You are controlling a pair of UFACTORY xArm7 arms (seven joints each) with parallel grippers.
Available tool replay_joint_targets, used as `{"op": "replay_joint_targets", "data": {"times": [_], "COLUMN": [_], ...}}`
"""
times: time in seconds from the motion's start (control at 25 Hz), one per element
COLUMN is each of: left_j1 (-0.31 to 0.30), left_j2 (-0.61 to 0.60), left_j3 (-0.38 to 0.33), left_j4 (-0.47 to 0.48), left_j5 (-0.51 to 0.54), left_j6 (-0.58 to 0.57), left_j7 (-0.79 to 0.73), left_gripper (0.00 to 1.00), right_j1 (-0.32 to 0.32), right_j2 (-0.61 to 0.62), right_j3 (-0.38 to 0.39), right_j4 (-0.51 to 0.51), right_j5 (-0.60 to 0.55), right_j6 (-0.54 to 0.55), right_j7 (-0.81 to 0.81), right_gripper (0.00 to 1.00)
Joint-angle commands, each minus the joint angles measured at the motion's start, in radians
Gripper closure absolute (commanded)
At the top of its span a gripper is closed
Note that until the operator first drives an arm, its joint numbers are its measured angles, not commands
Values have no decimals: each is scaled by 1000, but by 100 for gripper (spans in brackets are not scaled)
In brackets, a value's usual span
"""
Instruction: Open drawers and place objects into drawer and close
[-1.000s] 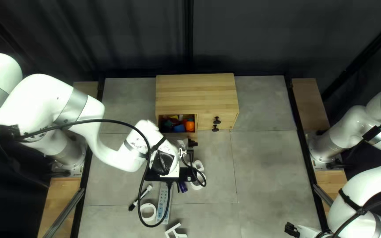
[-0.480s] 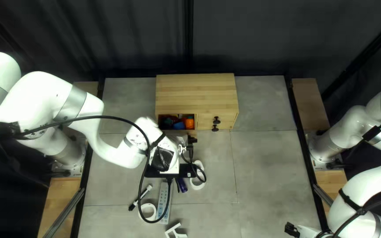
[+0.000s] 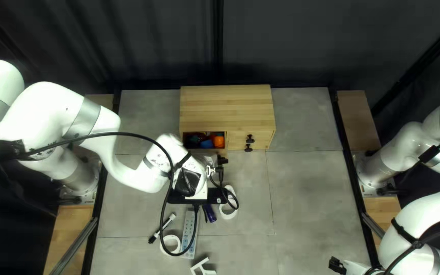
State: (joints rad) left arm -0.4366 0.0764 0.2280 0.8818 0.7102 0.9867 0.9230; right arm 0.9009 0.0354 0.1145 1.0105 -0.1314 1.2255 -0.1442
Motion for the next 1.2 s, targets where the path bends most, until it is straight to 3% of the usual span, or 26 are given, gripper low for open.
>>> {"op": "replay_joint_targets", "data": {"times": [0.04, 1.2], "left_j1": [3, 34], "left_j2": [-2, 0], "left_j3": [4, 37], "left_j4": [-3, -14], "left_j5": [6, 64], "left_j6": [-2, -39], "left_j7": [0, 3], "left_gripper": [0, 0], "right_j1": [0, 0], "right_j2": [0, 0], "right_j3": [0, 0], "right_j4": [0, 0], "right_j5": [0, 0], "right_j6": [0, 0], "right_j7": [0, 0], "right_gripper": [0, 0]}}
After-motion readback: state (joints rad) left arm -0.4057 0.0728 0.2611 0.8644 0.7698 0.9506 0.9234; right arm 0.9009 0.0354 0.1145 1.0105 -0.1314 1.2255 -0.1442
